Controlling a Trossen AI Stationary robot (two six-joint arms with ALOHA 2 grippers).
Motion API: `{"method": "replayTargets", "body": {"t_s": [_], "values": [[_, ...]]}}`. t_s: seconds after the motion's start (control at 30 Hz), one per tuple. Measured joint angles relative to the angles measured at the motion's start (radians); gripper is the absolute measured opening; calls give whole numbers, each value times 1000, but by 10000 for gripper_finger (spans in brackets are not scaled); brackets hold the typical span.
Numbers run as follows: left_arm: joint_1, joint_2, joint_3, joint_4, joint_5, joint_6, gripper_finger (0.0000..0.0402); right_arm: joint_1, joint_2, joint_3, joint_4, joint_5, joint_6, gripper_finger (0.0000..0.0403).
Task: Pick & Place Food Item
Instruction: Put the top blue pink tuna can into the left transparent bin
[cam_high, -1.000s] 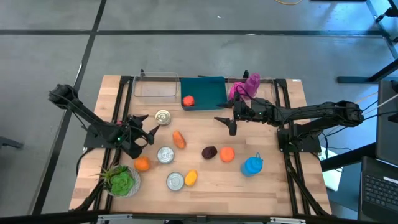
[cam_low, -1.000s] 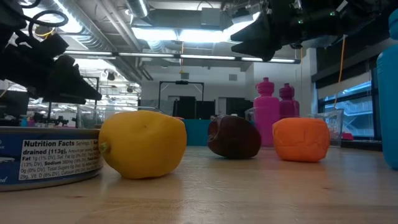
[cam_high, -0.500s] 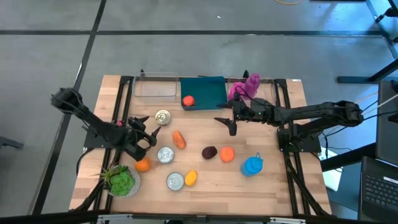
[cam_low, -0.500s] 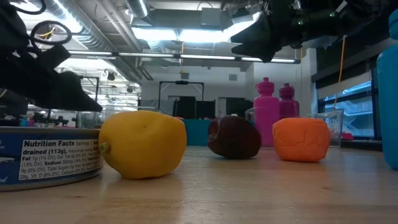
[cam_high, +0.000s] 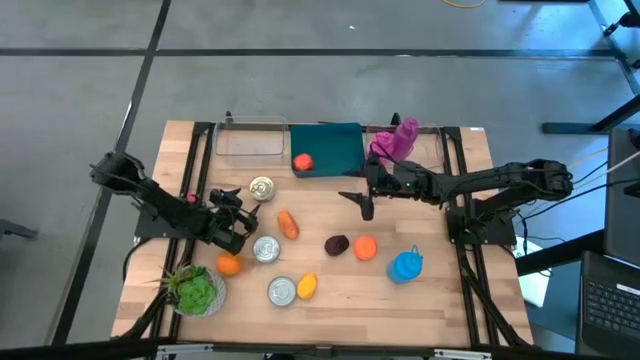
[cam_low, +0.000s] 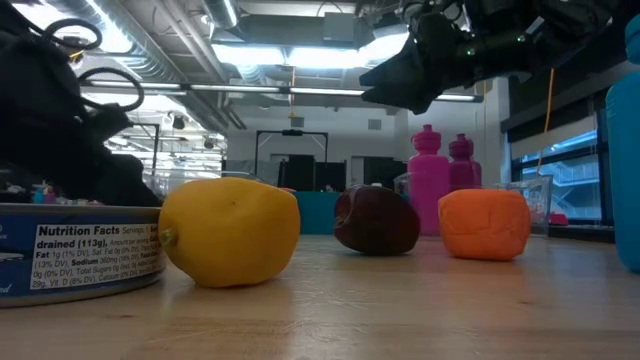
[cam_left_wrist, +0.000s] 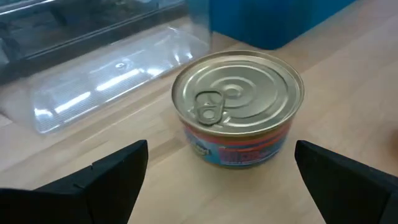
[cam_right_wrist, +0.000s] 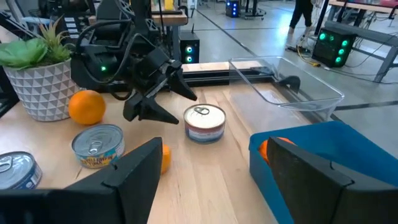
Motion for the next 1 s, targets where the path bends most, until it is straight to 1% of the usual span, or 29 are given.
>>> {"method": "replayTargets", "body": {"t_s": [0.1,0.2,0.5,0.73,0.87,1.0], "values": [[24,6,0,68,5,83,395,0,0,0,0,0,-7,288],[60,6,0,128,45,173,395,0,0,0,0,0,-12,288],[186,6,0,186,129,322,395,0,0,0,-1,-4,-18,288],[270,18,0,346,201,513,393,0,0,0,-1,-3,-21,288],[330,58,0,405,261,559,393,0,0,0,-1,-4,-21,288],[386,126,0,514,325,618,393,0,0,0,-1,-4,-20,288]]}}
